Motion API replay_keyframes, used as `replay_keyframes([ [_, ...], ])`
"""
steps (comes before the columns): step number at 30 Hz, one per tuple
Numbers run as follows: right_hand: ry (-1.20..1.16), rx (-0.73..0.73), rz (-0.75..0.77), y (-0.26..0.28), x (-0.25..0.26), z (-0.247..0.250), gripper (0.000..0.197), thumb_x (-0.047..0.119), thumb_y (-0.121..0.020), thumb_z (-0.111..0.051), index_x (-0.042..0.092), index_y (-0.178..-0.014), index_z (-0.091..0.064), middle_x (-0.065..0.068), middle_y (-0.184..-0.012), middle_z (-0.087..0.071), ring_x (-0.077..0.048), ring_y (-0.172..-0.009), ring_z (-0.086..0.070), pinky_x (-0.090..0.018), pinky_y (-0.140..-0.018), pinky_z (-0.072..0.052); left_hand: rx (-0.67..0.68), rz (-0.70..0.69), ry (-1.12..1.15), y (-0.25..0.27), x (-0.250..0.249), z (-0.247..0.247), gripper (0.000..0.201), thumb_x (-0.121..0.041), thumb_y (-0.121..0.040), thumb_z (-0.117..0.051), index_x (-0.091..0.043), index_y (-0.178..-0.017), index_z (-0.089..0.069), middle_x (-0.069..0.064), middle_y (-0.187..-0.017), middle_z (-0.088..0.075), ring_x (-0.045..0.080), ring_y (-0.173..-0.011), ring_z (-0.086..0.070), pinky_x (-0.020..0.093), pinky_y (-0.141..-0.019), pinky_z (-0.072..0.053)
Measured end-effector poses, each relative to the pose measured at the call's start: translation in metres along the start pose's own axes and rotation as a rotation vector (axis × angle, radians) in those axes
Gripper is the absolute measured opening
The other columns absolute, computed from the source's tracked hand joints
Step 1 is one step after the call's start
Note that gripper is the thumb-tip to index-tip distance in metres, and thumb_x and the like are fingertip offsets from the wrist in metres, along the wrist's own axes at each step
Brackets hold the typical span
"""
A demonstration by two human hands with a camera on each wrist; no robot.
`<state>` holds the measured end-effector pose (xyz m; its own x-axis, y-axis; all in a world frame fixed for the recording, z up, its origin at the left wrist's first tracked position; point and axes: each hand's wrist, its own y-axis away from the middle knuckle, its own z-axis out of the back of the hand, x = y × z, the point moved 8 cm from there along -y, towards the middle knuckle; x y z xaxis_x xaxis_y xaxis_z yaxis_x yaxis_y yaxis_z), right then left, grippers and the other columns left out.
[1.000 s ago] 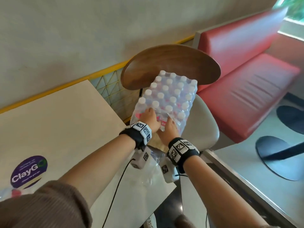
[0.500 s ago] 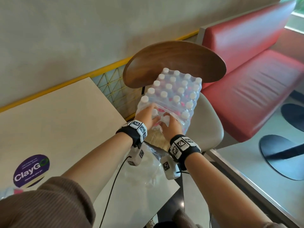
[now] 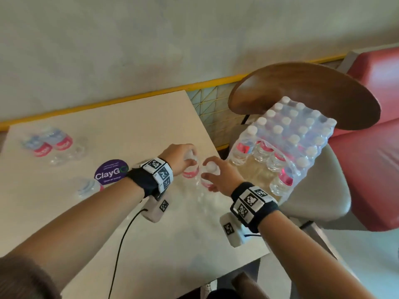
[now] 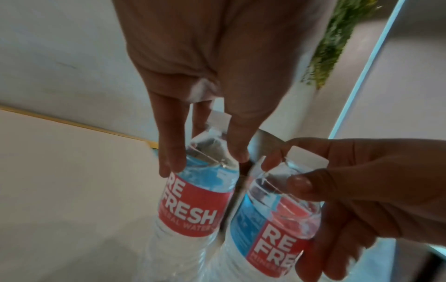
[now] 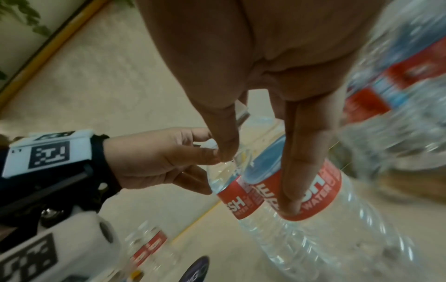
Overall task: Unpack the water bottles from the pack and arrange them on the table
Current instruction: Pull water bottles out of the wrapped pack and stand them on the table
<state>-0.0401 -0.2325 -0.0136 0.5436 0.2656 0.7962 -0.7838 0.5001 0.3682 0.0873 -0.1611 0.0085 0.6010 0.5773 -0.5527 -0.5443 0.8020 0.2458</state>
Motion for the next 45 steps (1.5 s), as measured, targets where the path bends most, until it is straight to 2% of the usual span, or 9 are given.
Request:
replay_keyframes([
  [10,0.073,0.283,0.095,-0.017,0.062,-0.121,0.028,0.025,-0.087,-0.063,0.027,-0.113,-0.05,-0.007,-0.094,-0.06,-0.022,-0.053,-0.06,-0.036,-0.065,-0.058,-0.128,0.337,-0.132,0.048,0.108,0.046,0.025,-0.021,-0.091,-0.057,-0.013,-0.115,-0.056,0.013,-0.11,-0.067,0.032,-0.1,-0.061,0.03,-0.077,-0.045],
  [15,0.267,0.257,0.094,-0.017,0.058,-0.103,0.074,0.041,-0.08,-0.069,0.024,-0.142,-0.032,-0.012,-0.126,-0.056,-0.028,-0.098,-0.062,-0.037,-0.089,-0.05,-0.063,0.4,-0.332,0.05,0.113,0.047,0.048,-0.034,-0.089,-0.056,-0.021,-0.133,-0.042,0.012,-0.138,-0.045,0.033,-0.123,-0.047,0.041,-0.099,-0.044],
  [20,0.128,-0.04,-0.091,-0.016,0.005,-0.007,0.05,0.039,-0.087,-0.062,0.017,-0.13,-0.049,-0.006,-0.127,-0.058,-0.021,-0.113,-0.056,-0.027,-0.088,-0.043,-0.418,-0.147,-0.331,0.059,-0.015,0.065,0.032,-0.027,-0.087,-0.058,-0.017,-0.118,-0.056,0.002,-0.124,-0.048,0.024,-0.109,-0.051,0.039,-0.084,-0.046],
  [24,0.083,-0.278,-0.266,-0.002,-0.054,0.069,0.053,0.03,-0.088,-0.061,0.012,-0.135,-0.045,-0.01,-0.133,-0.053,-0.027,-0.122,-0.05,-0.031,-0.099,-0.04,-0.103,-0.33,-0.161,0.034,-0.092,0.003,0.015,-0.027,-0.091,-0.051,-0.018,-0.099,-0.058,-0.003,-0.102,-0.057,0.019,-0.088,-0.058,0.034,-0.075,-0.049],
  [29,-0.009,-0.488,-0.358,0.022,-0.096,0.124,0.047,0.024,-0.095,-0.051,0.014,-0.139,-0.04,-0.007,-0.14,-0.048,-0.024,-0.127,-0.046,-0.033,-0.106,-0.036,0.238,-0.388,-0.25,-0.022,-0.144,-0.106,0.032,-0.023,-0.091,-0.05,-0.017,-0.122,-0.052,0.004,-0.126,-0.057,0.027,-0.108,-0.058,0.037,-0.09,-0.049],
  [35,0.036,-0.45,-0.31,0.047,-0.089,0.153,0.039,0.01,-0.097,-0.036,0.013,-0.132,-0.052,-0.011,-0.133,-0.056,-0.025,-0.12,-0.053,-0.031,-0.101,-0.041,0.363,-0.404,-0.217,-0.061,-0.208,-0.169,0.034,-0.007,-0.094,-0.046,0.004,-0.126,-0.049,0.02,-0.125,-0.056,0.031,-0.117,-0.053,0.032,-0.097,-0.038],
  [37,0.136,-0.445,-0.344,0.06,-0.092,0.165,0.038,0.009,-0.096,-0.036,0.011,-0.128,-0.057,-0.012,-0.129,-0.058,-0.027,-0.117,-0.055,-0.03,-0.096,-0.043,0.383,-0.372,-0.188,-0.069,-0.22,-0.179,0.016,-0.005,-0.092,-0.046,0.0,-0.087,-0.06,0.018,-0.09,-0.062,0.029,-0.097,-0.057,0.034,-0.08,-0.04],
  [39,0.213,-0.406,-0.382,0.068,-0.099,0.169,0.038,0.006,-0.093,-0.037,0.01,-0.121,-0.063,-0.012,-0.123,-0.062,-0.028,-0.11,-0.058,-0.031,-0.094,-0.046,0.408,-0.307,-0.163,-0.074,-0.22,-0.188,0.037,-0.004,-0.091,-0.046,-0.013,-0.056,-0.038,0.003,-0.06,-0.04,0.022,-0.076,-0.045,0.027,-0.067,-0.033],
  [45,0.198,-0.372,-0.455,0.059,-0.109,0.157,0.034,0.008,-0.095,-0.037,0.005,-0.122,-0.057,-0.014,-0.122,-0.059,-0.027,-0.107,-0.06,-0.029,-0.087,-0.049,0.346,-0.225,0.186,-0.074,-0.209,-0.175,0.024,-0.009,-0.082,-0.062,-0.013,-0.064,-0.047,-0.001,-0.056,-0.044,0.017,-0.055,-0.042,0.024,-0.055,-0.034],
])
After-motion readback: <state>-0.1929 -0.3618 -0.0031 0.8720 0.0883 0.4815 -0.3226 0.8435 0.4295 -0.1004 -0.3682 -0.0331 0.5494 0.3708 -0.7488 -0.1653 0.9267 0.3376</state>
